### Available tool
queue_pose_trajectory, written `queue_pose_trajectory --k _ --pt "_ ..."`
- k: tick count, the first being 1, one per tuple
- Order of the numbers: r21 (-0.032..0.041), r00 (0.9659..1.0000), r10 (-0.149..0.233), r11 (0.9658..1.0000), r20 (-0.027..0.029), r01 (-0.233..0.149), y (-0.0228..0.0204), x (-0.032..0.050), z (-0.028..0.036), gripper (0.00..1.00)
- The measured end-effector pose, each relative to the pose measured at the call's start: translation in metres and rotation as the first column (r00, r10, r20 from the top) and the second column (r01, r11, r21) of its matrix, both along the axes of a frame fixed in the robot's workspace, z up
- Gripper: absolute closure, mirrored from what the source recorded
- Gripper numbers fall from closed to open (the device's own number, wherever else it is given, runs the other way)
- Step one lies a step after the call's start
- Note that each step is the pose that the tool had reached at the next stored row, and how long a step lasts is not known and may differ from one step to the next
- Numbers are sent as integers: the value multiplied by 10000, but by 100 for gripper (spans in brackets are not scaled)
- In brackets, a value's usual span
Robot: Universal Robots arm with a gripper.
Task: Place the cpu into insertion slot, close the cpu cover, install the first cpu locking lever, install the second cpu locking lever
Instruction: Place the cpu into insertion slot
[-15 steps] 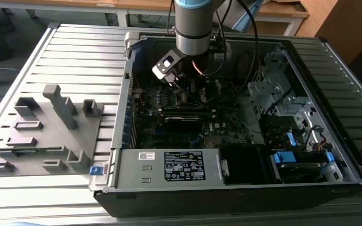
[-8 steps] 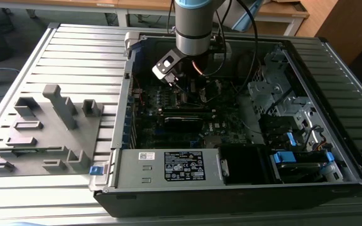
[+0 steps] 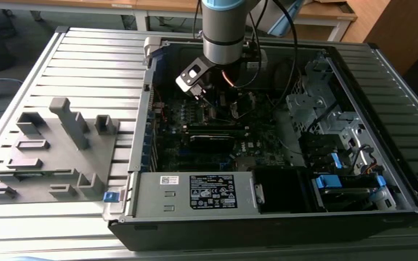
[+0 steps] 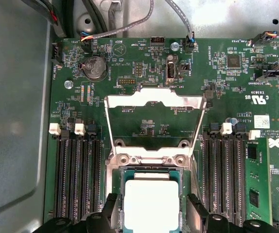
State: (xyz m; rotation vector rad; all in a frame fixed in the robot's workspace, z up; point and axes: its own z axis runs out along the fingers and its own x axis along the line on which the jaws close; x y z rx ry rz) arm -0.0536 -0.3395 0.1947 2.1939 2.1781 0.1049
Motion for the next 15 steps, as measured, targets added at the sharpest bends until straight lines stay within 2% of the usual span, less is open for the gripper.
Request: queue_pose_trajectory --k 3,8,15 --pt "-1 10000 -1 10000 0 1 0 0 12 34" --pt "1 10000 -1 10000 1 1 0 0 94 34" --pt "1 10000 -1 10000 1 1 0 0 101 34"
